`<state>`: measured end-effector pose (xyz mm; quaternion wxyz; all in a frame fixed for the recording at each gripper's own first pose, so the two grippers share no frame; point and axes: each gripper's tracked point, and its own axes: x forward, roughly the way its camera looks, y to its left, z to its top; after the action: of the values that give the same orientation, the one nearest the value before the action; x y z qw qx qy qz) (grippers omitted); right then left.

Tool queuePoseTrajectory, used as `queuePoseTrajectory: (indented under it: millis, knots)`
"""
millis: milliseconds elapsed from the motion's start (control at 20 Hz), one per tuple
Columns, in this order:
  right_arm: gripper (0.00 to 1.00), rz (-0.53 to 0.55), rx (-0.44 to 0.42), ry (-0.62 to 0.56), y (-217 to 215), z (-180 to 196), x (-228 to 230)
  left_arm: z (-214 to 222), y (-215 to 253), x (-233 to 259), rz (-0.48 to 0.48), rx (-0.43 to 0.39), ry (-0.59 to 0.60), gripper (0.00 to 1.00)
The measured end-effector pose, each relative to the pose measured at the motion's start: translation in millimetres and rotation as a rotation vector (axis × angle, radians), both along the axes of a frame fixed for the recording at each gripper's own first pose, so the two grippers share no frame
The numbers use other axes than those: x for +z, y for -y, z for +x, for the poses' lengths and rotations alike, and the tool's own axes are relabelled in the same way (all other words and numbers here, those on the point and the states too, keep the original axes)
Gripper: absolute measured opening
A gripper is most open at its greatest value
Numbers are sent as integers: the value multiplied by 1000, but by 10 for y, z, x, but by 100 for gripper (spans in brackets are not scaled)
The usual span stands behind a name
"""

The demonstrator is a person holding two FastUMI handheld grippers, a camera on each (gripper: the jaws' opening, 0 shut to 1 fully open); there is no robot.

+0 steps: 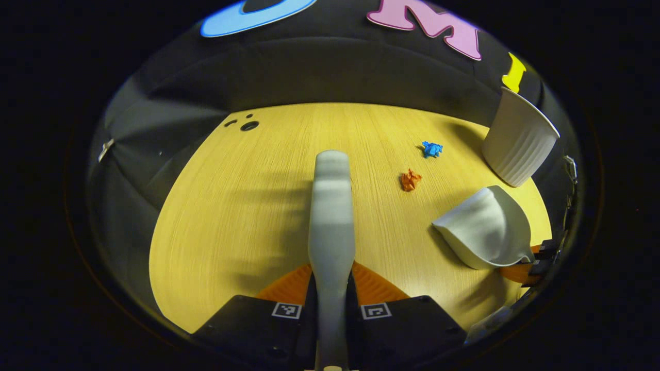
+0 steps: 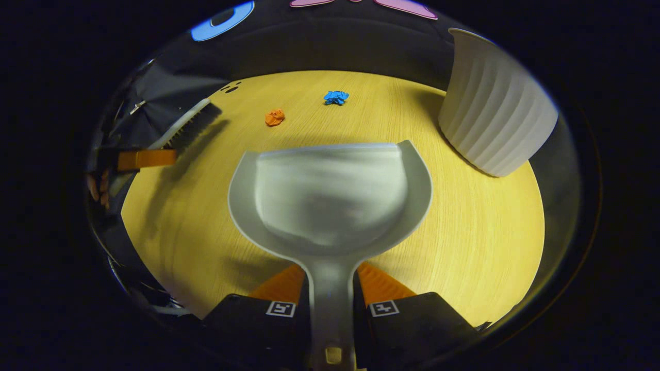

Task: Pick up the small broom and dustpan from the desktop, sweep the trash into the dustpan with the broom, and then empty the trash into the garbage bin.

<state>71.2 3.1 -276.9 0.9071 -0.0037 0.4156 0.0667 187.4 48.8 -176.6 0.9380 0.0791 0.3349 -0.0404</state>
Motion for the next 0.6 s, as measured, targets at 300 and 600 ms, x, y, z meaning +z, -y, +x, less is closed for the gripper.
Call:
queuePoseTrajectory:
  millis: [300,600]
  knots:
    - [37,-25,66,-4,194,46,33,790,359,14,65,-123,-30,27]
    - [33,-41,139,-17,305,132,43,1391,816,-39,191,-285,-36,28]
